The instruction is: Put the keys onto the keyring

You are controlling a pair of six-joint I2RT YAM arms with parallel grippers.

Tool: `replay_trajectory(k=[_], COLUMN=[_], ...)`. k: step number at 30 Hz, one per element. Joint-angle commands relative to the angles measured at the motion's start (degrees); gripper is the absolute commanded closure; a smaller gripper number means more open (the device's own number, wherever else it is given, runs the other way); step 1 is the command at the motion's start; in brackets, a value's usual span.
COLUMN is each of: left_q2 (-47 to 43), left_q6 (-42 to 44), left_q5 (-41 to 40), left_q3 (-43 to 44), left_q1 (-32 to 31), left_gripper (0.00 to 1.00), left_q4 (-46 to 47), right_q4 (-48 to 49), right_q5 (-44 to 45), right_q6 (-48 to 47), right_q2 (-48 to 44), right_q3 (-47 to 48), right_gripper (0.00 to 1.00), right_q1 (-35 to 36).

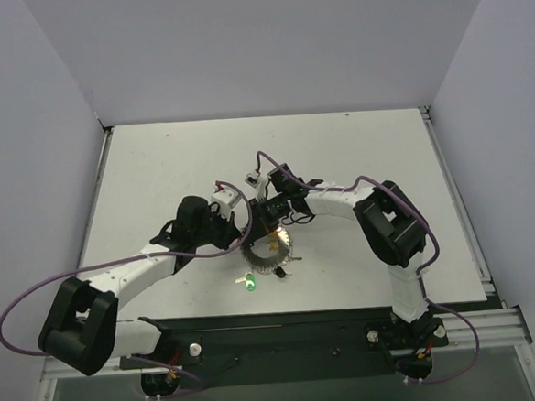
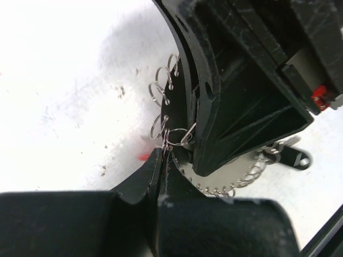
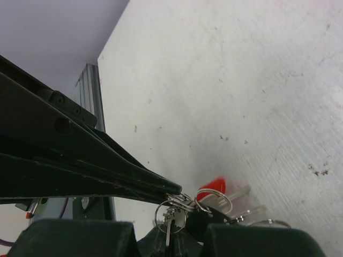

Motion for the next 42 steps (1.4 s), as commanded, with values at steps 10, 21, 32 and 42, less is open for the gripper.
replay_trajectory(k=[10,21,32,42], left_q2=[-17.19,-27.57,-28.37,-28.98], left_q6=[-2.02,-5.09,-6.15,-8.18], left_q5=[3.41,8.59,5.79,0.87], left_q3=[-2.54,-4.04,-3.51,-1.41], left_q1=[-0.25,-0.69,-1.48,-4.11], left_gripper=[1.0,1.0,1.0,0.49], left_q4=[9.98,12.88,7.18,-1.0], right_q4=[-6.78,-9.95,-10.65,-10.65], right_q5=[1.17,-1.47,-1.74,-1.56], right_q6=[-3.32,-3.5,-4.11,-4.29], right_q2=[-11.61,-16.62,-18.64,-18.91], right_q3=[-1.92,-1.21,-1.83,-0.95], right_gripper=[1.0,1.0,1.0,1.0], right_q1=[-0.23,-0.05,1.0,1.79])
